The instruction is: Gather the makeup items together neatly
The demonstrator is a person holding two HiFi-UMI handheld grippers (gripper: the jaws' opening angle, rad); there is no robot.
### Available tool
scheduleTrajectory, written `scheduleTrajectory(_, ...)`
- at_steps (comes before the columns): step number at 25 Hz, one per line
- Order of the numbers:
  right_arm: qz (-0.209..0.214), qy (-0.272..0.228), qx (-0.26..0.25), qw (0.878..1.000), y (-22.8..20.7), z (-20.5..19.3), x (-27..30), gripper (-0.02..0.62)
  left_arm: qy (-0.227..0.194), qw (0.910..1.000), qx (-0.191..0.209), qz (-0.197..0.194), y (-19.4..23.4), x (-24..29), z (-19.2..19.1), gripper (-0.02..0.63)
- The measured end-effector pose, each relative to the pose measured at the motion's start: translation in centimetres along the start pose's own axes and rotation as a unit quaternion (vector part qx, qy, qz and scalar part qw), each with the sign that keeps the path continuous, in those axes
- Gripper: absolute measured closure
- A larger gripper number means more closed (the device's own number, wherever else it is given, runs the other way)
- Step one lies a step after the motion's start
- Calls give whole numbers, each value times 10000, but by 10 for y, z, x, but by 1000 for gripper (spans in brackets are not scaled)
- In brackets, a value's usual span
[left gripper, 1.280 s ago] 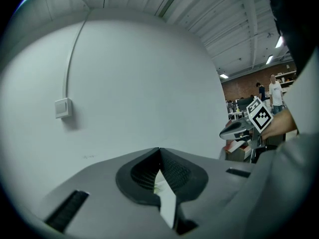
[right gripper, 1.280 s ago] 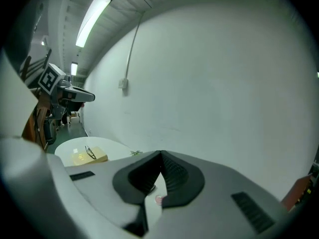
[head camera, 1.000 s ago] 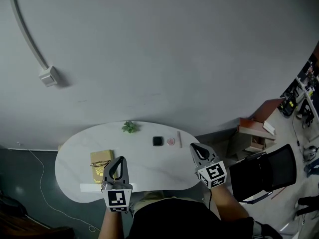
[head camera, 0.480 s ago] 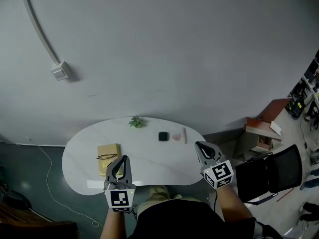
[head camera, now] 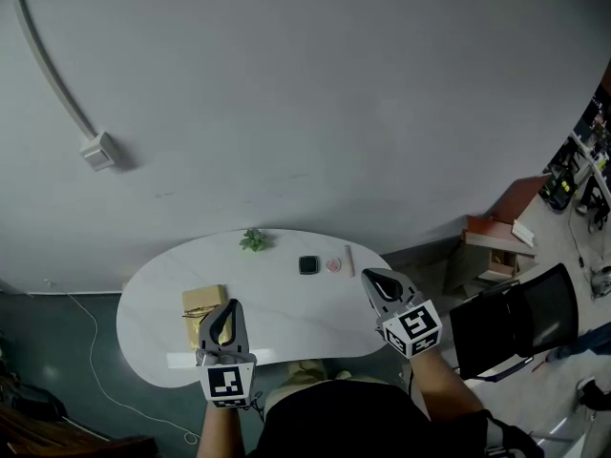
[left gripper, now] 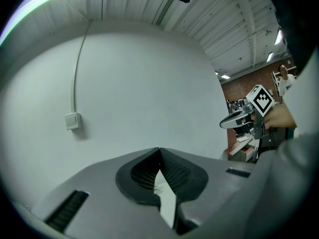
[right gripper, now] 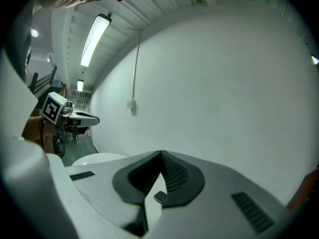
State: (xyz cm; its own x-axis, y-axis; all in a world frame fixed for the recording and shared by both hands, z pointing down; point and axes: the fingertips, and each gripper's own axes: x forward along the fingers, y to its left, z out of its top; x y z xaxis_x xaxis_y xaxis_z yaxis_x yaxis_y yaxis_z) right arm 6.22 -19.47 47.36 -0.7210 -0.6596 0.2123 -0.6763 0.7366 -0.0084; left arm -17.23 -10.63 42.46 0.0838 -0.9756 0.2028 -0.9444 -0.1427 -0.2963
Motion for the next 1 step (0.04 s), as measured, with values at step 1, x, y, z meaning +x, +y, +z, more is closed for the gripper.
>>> scheduleTrajectory(1, 6, 5, 1, 10000, -1, 1, 4, 568, -9, 10000, 7, -23, 2, 4, 1, 584)
